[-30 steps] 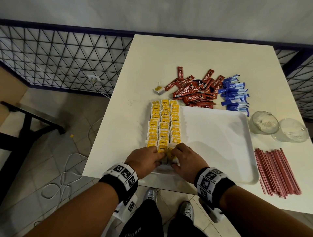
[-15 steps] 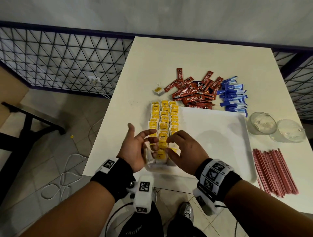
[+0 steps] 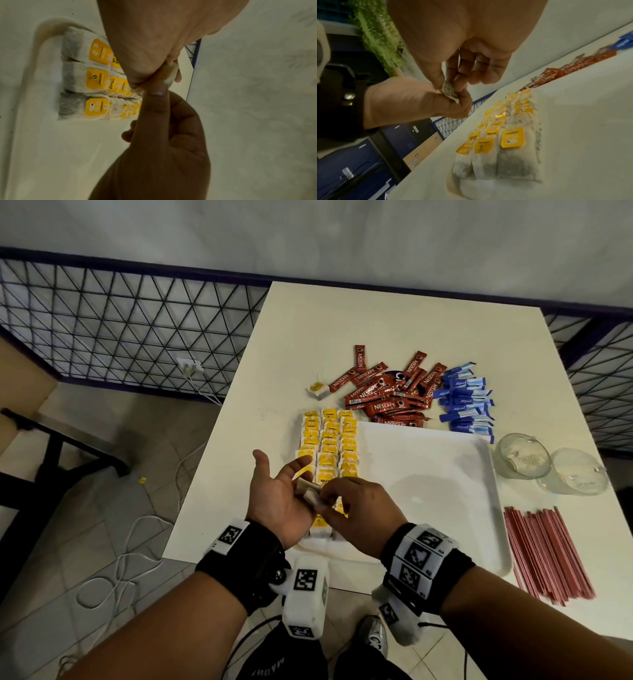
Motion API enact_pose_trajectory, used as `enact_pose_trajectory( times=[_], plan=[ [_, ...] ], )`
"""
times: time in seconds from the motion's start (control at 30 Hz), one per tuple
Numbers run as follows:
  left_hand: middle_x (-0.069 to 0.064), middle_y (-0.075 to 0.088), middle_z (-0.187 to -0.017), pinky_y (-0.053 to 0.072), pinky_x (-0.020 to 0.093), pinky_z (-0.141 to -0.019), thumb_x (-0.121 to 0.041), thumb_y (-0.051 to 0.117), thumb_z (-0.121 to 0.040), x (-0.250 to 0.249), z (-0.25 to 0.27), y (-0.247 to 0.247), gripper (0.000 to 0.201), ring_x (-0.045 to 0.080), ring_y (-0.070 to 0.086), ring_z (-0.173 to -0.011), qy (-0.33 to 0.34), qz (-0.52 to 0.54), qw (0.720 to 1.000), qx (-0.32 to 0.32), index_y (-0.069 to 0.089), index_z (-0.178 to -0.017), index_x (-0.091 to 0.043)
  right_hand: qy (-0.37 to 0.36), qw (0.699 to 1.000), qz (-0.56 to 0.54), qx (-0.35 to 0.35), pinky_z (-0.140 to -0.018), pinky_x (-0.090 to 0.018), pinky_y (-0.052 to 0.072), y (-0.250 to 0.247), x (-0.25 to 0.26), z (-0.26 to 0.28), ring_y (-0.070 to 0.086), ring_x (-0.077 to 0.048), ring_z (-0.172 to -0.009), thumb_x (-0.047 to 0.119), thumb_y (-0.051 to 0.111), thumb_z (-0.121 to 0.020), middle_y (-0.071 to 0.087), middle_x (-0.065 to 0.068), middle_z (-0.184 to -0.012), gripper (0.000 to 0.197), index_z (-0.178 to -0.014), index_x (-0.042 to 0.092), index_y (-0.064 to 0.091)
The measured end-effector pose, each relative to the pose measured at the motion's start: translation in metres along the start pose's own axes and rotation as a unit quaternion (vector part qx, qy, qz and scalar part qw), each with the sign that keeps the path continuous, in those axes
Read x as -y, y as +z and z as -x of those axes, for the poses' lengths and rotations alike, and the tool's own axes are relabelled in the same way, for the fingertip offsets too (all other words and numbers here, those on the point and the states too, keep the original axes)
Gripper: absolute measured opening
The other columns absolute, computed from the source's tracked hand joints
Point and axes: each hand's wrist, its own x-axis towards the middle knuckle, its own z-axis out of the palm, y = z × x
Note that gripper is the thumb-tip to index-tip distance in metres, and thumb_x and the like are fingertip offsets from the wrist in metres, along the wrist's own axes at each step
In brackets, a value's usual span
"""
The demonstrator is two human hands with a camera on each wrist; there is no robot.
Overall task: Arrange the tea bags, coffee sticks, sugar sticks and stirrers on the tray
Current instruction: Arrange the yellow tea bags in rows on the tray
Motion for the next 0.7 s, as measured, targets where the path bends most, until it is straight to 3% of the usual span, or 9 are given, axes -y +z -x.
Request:
enact_pose_trajectory(
  times=[0.1, 0.2, 0.27, 0.33, 0.53, 0.63, 0.7],
  plan=[
    [0.005, 0.035, -0.074, 0.048, 0.032, -0.060, -0.079, 0.030, -0.084, 0.001, -0.002, 0.001, 0.079, 0.021, 0.040, -0.061, 0.032, 0.015, 0.999, -0.031, 0.058, -0.104, -0.008, 0.042, 0.998, -0.040, 0.004, -0.056, -0.007, 0.034, -0.004, -0.002, 0.000, 0.050, 0.003, -0.062, 0.019, 0.065, -0.087, 0.050, 0.022, -0.064, 0.003, -0.084, 0.017, 0.064],
    [0.004, 0.031, -0.073, 0.047, 0.035, -0.064, -0.078, 0.031, -0.084, 0.002, 0.000, 0.009, 0.077, 0.021, 0.038, -0.058, 0.055, 0.030, 0.997, -0.045, 0.058, -0.101, -0.008, 0.071, 0.996, -0.059, 0.022, -0.054, -0.009, 0.034, -0.004, -0.002, -0.001, 0.051, -0.001, -0.061, 0.027, 0.066, -0.087, 0.052, 0.021, -0.066, 0.008, -0.086, 0.021, 0.061],
    [0.004, 0.035, -0.072, 0.045, 0.032, -0.051, -0.077, 0.030, -0.085, 0.003, 0.003, 0.016, 0.075, 0.019, 0.039, -0.054, 0.052, 0.021, 0.998, -0.039, 0.057, -0.103, -0.009, 0.086, 0.994, -0.068, 0.027, -0.054, -0.009, 0.034, -0.004, -0.003, -0.001, 0.052, 0.002, -0.059, 0.034, 0.069, -0.084, 0.054, 0.021, -0.071, 0.018, -0.092, 0.021, 0.060],
    [0.003, 0.034, -0.073, 0.041, 0.026, -0.045, -0.077, 0.031, -0.084, 0.004, 0.006, 0.020, 0.074, 0.017, 0.036, -0.054, 0.042, 0.024, 0.999, -0.025, 0.056, -0.105, -0.010, 0.100, 0.992, -0.072, 0.024, -0.054, -0.010, 0.035, -0.004, -0.003, -0.002, 0.052, 0.002, -0.058, 0.036, 0.069, -0.084, 0.054, 0.020, -0.072, 0.023, -0.098, 0.020, 0.061],
    [0.003, 0.033, -0.075, 0.036, 0.024, -0.054, -0.074, 0.036, -0.086, 0.007, 0.007, 0.019, 0.071, 0.015, 0.032, -0.057, 0.034, 0.009, 0.999, -0.025, 0.059, -0.107, -0.010, 0.085, 0.995, -0.046, 0.034, -0.053, -0.012, 0.033, -0.006, -0.003, 0.002, 0.048, -0.004, -0.056, 0.032, 0.061, -0.090, 0.049, 0.015, -0.062, 0.015, -0.098, 0.018, 0.063],
    [0.004, 0.039, -0.077, 0.044, 0.026, -0.054, -0.067, 0.040, -0.089, 0.006, 0.004, 0.019, 0.063, 0.018, 0.042, -0.059, 0.050, -0.003, 0.996, -0.072, 0.057, -0.107, -0.009, 0.089, 0.992, -0.076, 0.051, -0.054, -0.013, 0.035, -0.008, -0.002, 0.005, 0.049, -0.003, -0.057, 0.032, 0.062, -0.090, 0.053, 0.013, -0.064, 0.011, -0.095, 0.023, 0.061],
    [0.002, 0.037, -0.075, 0.039, 0.027, -0.055, -0.061, 0.045, -0.092, 0.003, -0.003, 0.014, 0.056, 0.017, 0.039, -0.057, 0.073, -0.029, 0.988, -0.130, 0.057, -0.103, -0.008, 0.104, 0.988, -0.107, 0.045, -0.056, -0.014, 0.038, -0.009, -0.003, 0.006, 0.049, -0.003, -0.056, 0.031, 0.062, -0.089, 0.053, 0.011, -0.064, 0.007, -0.090, 0.027, 0.056]
  ],
)
